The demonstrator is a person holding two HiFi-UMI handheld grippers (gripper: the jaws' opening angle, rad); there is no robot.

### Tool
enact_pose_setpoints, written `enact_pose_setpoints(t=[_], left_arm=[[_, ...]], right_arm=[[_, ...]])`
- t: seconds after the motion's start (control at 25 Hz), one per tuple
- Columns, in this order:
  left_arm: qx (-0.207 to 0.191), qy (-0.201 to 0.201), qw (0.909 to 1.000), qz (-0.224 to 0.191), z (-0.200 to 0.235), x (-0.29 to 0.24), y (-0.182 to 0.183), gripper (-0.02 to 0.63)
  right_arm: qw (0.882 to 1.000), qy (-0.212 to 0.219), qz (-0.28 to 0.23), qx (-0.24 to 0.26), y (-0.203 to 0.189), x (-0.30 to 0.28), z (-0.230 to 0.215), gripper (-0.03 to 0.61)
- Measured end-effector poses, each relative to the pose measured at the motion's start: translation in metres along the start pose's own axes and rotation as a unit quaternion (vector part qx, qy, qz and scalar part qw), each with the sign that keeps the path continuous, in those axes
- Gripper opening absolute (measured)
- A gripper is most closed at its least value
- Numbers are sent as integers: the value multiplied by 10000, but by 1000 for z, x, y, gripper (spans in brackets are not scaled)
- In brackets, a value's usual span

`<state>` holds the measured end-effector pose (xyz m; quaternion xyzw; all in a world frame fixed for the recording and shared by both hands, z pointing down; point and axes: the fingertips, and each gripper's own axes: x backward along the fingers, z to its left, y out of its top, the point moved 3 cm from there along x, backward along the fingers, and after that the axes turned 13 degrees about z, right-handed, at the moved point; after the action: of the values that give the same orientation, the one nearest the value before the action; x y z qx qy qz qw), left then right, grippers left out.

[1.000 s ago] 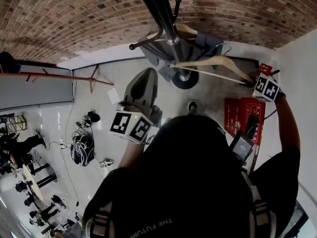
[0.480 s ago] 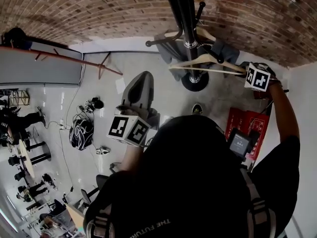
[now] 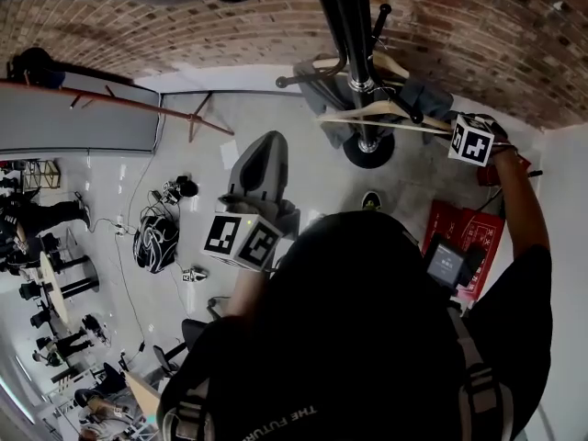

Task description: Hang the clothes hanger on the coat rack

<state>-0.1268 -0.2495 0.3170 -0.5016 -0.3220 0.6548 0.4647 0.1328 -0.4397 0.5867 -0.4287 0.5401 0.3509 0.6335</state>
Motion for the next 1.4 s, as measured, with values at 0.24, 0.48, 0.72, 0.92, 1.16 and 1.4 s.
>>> enact_pose_setpoints(t=[0.24, 0.48, 0.72, 0.92, 1.16, 1.4], left_arm=[[26, -83, 10000, 39, 1, -4, 1, 29], [35, -321, 9994, 81, -6, -11, 1, 29], [53, -546, 9985, 54, -2, -14, 6, 29], [18, -836, 9964, 134, -1, -8, 0, 29], [-98, -1241, 9921, 144, 2, 11, -1, 29], [-37, -1477, 9889, 135, 17, 43, -8, 29]], right_arm=[[9966, 50, -524, -629, 8, 6, -5, 82], [9913, -298, -774, -1027, 10, 24, -10, 120], [9816, -893, -1031, -1339, 16, 66, -16, 129], [9594, -1654, -1361, -1835, 14, 113, 2, 130], [9127, -2889, -1726, -2319, 34, 173, 50, 120], [8466, -3797, -2521, -2751, 109, 248, 111, 57]])
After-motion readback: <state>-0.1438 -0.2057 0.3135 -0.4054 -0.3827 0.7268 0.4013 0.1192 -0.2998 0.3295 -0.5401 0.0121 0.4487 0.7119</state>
